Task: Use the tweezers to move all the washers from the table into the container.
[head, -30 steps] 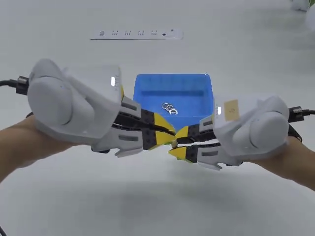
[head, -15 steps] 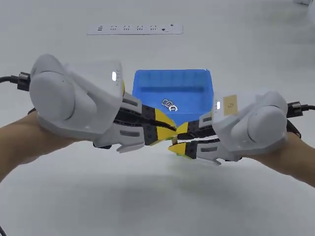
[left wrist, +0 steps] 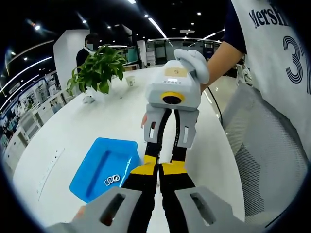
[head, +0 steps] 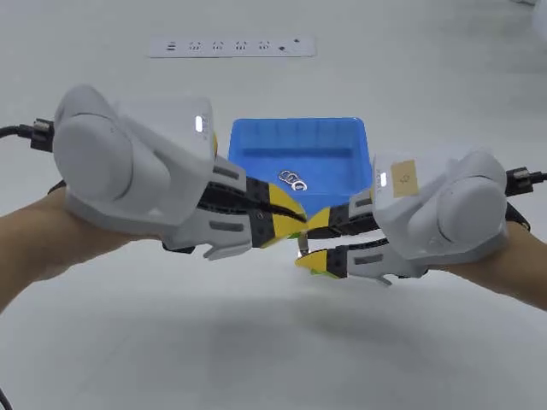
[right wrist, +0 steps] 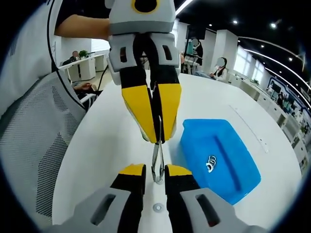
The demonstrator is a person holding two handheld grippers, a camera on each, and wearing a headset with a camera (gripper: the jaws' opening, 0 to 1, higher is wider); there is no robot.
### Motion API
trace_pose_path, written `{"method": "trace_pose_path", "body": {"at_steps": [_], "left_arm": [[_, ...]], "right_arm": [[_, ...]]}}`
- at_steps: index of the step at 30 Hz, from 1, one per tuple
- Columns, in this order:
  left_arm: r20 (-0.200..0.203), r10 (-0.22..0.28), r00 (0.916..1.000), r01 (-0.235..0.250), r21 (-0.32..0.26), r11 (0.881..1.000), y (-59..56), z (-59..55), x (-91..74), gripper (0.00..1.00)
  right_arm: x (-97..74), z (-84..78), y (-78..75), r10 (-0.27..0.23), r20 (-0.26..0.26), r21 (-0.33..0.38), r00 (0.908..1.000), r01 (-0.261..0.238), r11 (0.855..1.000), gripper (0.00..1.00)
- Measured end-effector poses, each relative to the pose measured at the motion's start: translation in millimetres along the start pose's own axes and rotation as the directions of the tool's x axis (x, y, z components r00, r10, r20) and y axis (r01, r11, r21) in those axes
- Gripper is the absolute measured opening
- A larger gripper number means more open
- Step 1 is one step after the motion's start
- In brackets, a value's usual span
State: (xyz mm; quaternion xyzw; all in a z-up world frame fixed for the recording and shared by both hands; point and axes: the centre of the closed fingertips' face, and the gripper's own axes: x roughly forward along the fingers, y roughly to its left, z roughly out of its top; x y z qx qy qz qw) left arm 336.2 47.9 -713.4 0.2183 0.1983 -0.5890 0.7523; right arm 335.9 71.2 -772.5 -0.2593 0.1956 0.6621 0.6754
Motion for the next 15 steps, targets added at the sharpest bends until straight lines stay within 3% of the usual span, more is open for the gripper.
{"method": "trace_pose_path", "body": {"at_steps": [4,15], "left_arm": [[0.001,-0.002,1.0,0.002,-0.007,1.0,0.7,0.5,0.6,0.05],[-0.008,0.001,1.0,-0.001,-0.01,1.0,2.8,-1.0,0.0,0.06]], "right_arm": [[-0.1,1.7,-2.5,-0.001,0.009,0.005,1.0,0.001,1.0,0.11],[0.4,1.3,-3.7,0.003,0.003,0.024,1.0,-0.003,1.0,0.09]]}}
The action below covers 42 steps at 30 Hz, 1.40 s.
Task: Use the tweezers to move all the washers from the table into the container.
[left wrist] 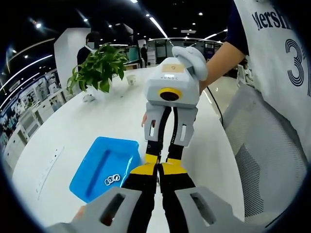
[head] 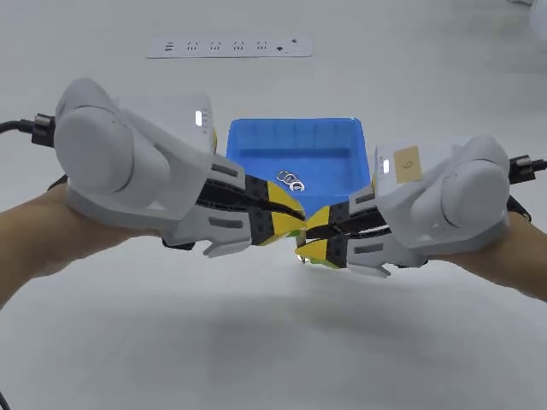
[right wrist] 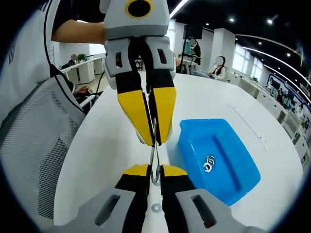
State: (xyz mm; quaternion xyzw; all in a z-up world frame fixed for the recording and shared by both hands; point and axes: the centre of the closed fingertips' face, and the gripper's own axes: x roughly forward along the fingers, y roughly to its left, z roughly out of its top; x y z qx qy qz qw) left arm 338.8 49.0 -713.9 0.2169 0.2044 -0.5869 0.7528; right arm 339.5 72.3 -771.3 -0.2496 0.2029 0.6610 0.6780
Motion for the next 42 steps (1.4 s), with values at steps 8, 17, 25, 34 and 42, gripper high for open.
{"method": "trace_pose_path", "body": {"at_steps": [8,17,25,34,42], "left_arm": [[-0.006,-0.003,1.0,0.003,0.008,1.0,-2.6,0.0,-3.2,0.06],[-0.008,-0.003,1.0,0.003,0.024,1.0,-3.7,3.9,-7.4,0.06],[-0.004,-0.001,1.0,0.001,0.049,0.999,-2.9,17.6,-15.1,0.06],[0.018,0.025,0.9995,-0.027,0.106,0.994,7.4,43.0,-30.5,0.05],[0.032,0.06,0.9977,-0.064,0.145,0.987,34.9,54.3,-34.6,0.06]], "right_arm": [[-0.7,2.6,2.6,-0.008,-0.003,-0.025,1.0,0.008,1.0,0.09],[-3.0,7.8,1.8,-0.021,0.007,-0.047,0.9998,0.021,0.999,0.09],[-12.9,18.3,-0.4,-0.04,0.024,-0.044,0.9989,0.041,0.998,0.09],[-31.4,44.0,-14.7,-0.082,0.055,-0.086,0.9951,0.086,0.993,0.09],[-35.2,57.1,-44.7,-0.122,0.068,-0.127,0.9902,0.13,0.983,0.09]]}}
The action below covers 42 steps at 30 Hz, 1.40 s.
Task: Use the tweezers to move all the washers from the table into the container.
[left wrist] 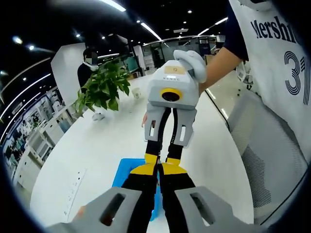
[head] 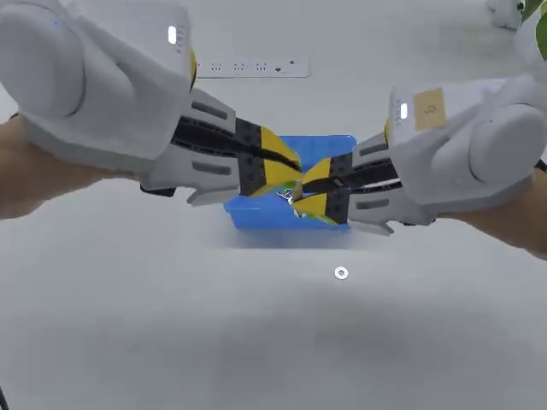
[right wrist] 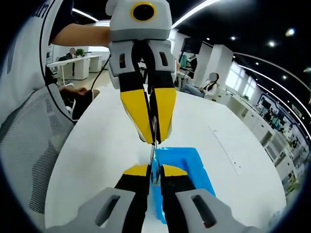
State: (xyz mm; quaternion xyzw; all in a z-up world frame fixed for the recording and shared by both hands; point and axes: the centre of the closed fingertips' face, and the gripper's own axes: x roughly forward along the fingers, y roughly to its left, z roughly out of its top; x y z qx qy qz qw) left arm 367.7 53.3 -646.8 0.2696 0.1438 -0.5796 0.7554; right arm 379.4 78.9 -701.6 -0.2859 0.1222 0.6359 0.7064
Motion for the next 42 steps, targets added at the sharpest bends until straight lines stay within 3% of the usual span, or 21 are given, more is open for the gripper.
{"method": "trace_pose_path", "body": {"at_steps": [5,12,17,18,22,23,28,36,42], "left_arm": [[-0.012,0.001,0.9999,-0.001,-0.001,1.0,22.5,-11.2,6.6,0.06],[-0.023,-0.001,0.9997,0.0,-0.033,0.999,40.0,-32.6,21.2,0.06],[-0.034,-0.02,0.9992,0.018,-0.072,0.997,42.3,-51.0,33.8,0.06],[-0.041,-0.025,0.9989,0.022,-0.079,0.997,45.6,-58.8,38.4,0.06],[-0.049,-0.031,0.9983,0.026,-0.09,0.996,44.4,-64.1,42.1,0.06],[-0.032,-0.03,0.9991,0.026,-0.104,0.994,45.2,-62.3,41.5,0.06],[-0.042,-0.023,0.9988,0.019,-0.094,0.995,46.4,-61.6,39.7,0.05],[-0.031,-0.031,0.999,0.03,-0.035,0.999,36.0,-41.8,31.1,0.05],[-0.013,-0.028,0.9995,0.028,-0.001,1.0,26.3,-20.8,19.9,0.05]], "right_arm": [[13.1,-6.5,-21.3,-0.017,-0.003,-0.017,0.9999,0.017,1.0,0.09],[32.5,-24.4,-37.7,-0.007,-0.025,0.008,0.9997,0.007,1.0,0.09],[44.5,-43.1,-36.9,0.021,-0.051,0.051,0.9985,-0.019,0.999,0.09],[47.0,-47.2,-36.0,0.026,-0.06,0.055,0.9978,-0.023,0.998,0.09],[50.9,-53.3,-35.1,0.033,-0.07,0.068,0.997,-0.028,0.997,0.09],[50.0,-51.6,-36.0,0.028,-0.061,0.075,0.9978,-0.024,0.997,0.09],[47.4,-51.0,-37.2,0.021,-0.06,0.082,0.9979,-0.016,0.996,0.1],[29.0,-36.3,-32.3,0.012,-0.052,0.031,0.9986,-0.011,0.999,0.11],[13.3,-25.2,-28.3,0.003,-0.031,0.005,0.9995,-0.003,1.0,0.1]]}}
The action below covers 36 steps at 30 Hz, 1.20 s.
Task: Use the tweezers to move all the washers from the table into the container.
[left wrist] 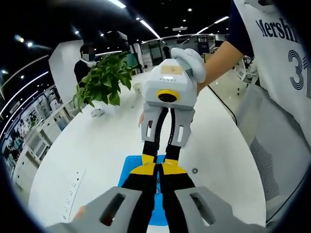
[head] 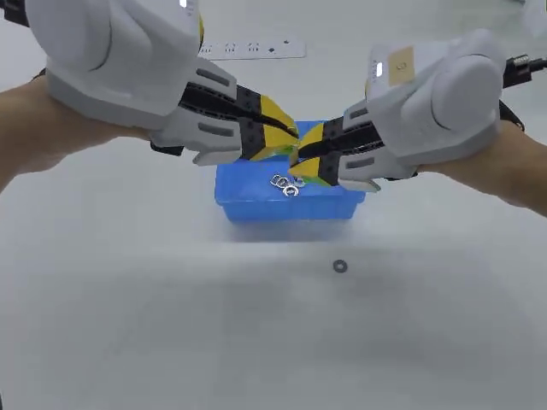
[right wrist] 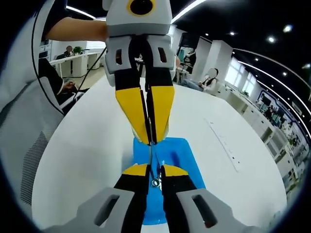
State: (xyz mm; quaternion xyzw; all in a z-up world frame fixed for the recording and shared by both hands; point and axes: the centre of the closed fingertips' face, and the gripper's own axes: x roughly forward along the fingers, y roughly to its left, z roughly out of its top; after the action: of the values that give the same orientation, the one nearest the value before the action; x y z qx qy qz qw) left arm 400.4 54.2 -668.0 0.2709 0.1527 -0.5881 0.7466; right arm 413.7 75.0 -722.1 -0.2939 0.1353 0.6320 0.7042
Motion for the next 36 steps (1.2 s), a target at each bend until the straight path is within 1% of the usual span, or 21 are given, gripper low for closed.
{"method": "trace_pose_path", "body": {"at_steps": [3,5,7,9,12,13,15,16,18,22,23,25,29,32,36], "left_arm": [[0.014,-0.003,0.9999,0.003,0.01,1.0,-9.3,11.1,-3.6,0.05],[0.023,-0.005,0.9997,0.005,0.016,1.0,-19.7,20.0,-5.2,0.05],[0.028,-0.01,0.9996,0.01,0.016,1.0,-26.5,24.5,-4.3,0.05],[0.033,-0.02,0.9993,0.02,0.017,1.0,-37.8,29.8,-0.8,0.05],[0.033,-0.036,0.9988,0.036,0.019,0.999,-53.3,36.6,5.5,0.05],[0.032,-0.045,0.9985,0.044,0.018,0.999,-60.3,38.0,8.3,0.05],[0.028,-0.054,0.9981,0.054,0.018,0.998,-68.9,39.1,11.7,0.05],[0.027,-0.064,0.9976,0.064,0.014,0.998,-75.1,39.8,13.9,0.05],[0.018,-0.083,0.9964,0.082,0.024,0.996,-85.9,39.9,16.6,0.05],[0.015,-0.104,0.9945,0.104,0.008,0.995,-99.3,36.9,19.6,0.05],[0.016,-0.104,0.9944,0.104,0.004,0.995,-101.2,36.4,20.3,0.05],[0.022,-0.094,0.9954,0.094,-0.025,0.995,-103.0,36.0,23.3,0.05],[0.024,-0.094,0.9953,0.095,-0.034,0.995,-111.2,32.9,30.3,0.05],[0.026,-0.092,0.9954,0.093,-0.05,0.994,-113.5,30.9,34.5,0.05],[0.026,-0.088,0.9958,0.09,-0.067,0.994,-114.1,26.5,38.7,0.05]], "right_arm": [[-12.6,7.2,9.7,-0.002,0.002,-0.023,1.0,0.002,1.0,0.1],[-20.2,9.0,16.3,-0.003,-0.001,-0.028,1.0,0.003,1.0,0.1],[-25.9,8.9,22.6,-0.001,-0.006,-0.032,1.0,0.0,0.999,0.1],[-33.6,6.6,33.4,0.003,-0.016,-0.036,0.9999,-0.004,0.999,0.1],[-39.8,2.2,45.7,0.011,-0.024,-0.03,0.9997,-0.011,0.999,0.1],[-42.2,-0.6,52.0,0.016,-0.029,-0.026,0.9994,-0.017,1.0,0.1],[-44.8,-4.6,59.9,0.02,-0.036,-0.02,0.9992,-0.02,1.0,0.1],[-46.2,-6.9,66.0,0.027,-0.039,-0.013,0.9989,-0.027,1.0,0.1],[-47.6,-10.1,76.3,0.036,-0.046,-0.009,0.9983,-0.036,0.999,0.1],[-48.6,-15.9,90.5,0.048,-0.053,0.002,0.9974,-0.048,0.999,0.1],[-48.8,-17.7,93.3,0.047,-0.055,0.01,0.9974,-0.047,0.999,0.1],[-49.3,-21.2,97.3,0.044,-0.061,0.022,0.9971,-0.043,0.999,0.1],[-50.6,-29.6,103.8,0.052,-0.076,0.037,0.9958,-0.05,0.998,0.1],[-51.3,-35.8,107.4,0.053,-0.081,0.057,0.9953,-0.048,0.997,0.1],[-49.8,-42.3,108.5,0.048,-0.082,0.085,0.9955,-0.041,0.996,0.1]]}}
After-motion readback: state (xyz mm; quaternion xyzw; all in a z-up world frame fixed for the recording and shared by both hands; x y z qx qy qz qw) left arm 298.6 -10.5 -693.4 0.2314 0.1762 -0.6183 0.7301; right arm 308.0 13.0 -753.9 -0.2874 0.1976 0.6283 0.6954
